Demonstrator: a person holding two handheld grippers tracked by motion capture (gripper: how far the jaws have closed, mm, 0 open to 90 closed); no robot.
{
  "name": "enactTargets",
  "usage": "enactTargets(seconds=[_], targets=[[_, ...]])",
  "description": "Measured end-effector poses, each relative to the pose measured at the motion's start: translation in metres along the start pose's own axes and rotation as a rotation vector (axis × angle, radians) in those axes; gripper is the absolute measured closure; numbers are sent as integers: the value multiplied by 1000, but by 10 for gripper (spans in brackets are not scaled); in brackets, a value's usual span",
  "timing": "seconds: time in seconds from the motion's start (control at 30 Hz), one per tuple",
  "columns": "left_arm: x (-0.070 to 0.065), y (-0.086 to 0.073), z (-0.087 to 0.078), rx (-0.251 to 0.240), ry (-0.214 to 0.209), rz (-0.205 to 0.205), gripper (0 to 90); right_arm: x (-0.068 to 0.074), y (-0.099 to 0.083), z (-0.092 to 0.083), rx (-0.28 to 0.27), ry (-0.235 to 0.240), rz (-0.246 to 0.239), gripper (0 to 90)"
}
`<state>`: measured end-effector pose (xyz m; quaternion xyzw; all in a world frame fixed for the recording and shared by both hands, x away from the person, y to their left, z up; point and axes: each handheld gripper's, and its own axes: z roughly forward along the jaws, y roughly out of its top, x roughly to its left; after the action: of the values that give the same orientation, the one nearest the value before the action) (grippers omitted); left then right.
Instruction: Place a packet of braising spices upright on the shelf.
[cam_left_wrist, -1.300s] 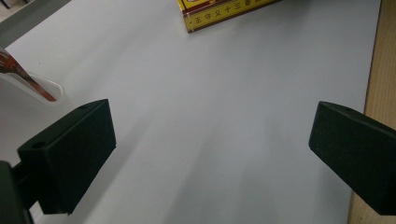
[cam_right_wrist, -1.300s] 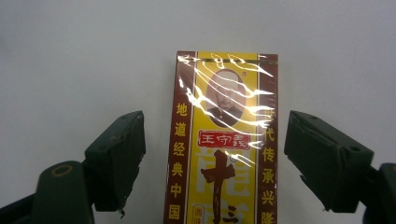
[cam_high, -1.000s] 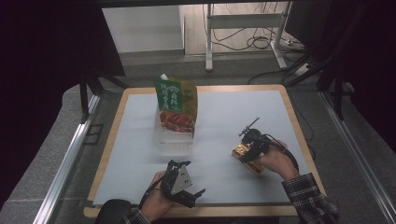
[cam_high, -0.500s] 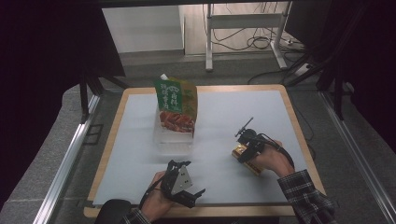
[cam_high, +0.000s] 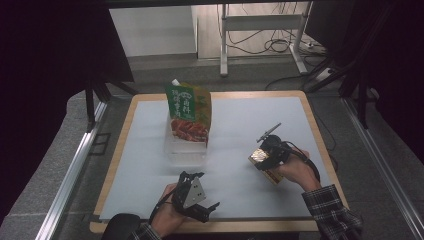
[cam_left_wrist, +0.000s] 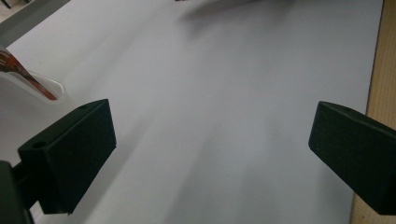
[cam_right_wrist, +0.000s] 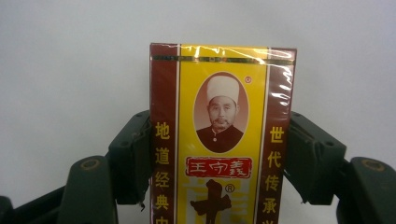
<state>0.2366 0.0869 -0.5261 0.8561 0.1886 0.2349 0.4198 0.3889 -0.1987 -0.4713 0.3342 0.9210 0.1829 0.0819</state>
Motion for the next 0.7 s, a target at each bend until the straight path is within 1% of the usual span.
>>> enactTargets(seconds=[0.27,0.43,0.5,0.63,0.7], targets=[[1,0,-1,2,-2,-5,4,-1,1,-12,-107,2,8,319],[1,0,-2,0,-3,-9,4,-1,3,-20,-175,11,1,319],[1,0,-3,-1,-3,-9,4,0,3,-22,-203,7,0,319],[1,0,-3,-5,0,-18,4,1,5,-26,-245,4,-9,319],[2,0,-4,-1,2,-17,4,2,6,-28,-263,5,-10,319]])
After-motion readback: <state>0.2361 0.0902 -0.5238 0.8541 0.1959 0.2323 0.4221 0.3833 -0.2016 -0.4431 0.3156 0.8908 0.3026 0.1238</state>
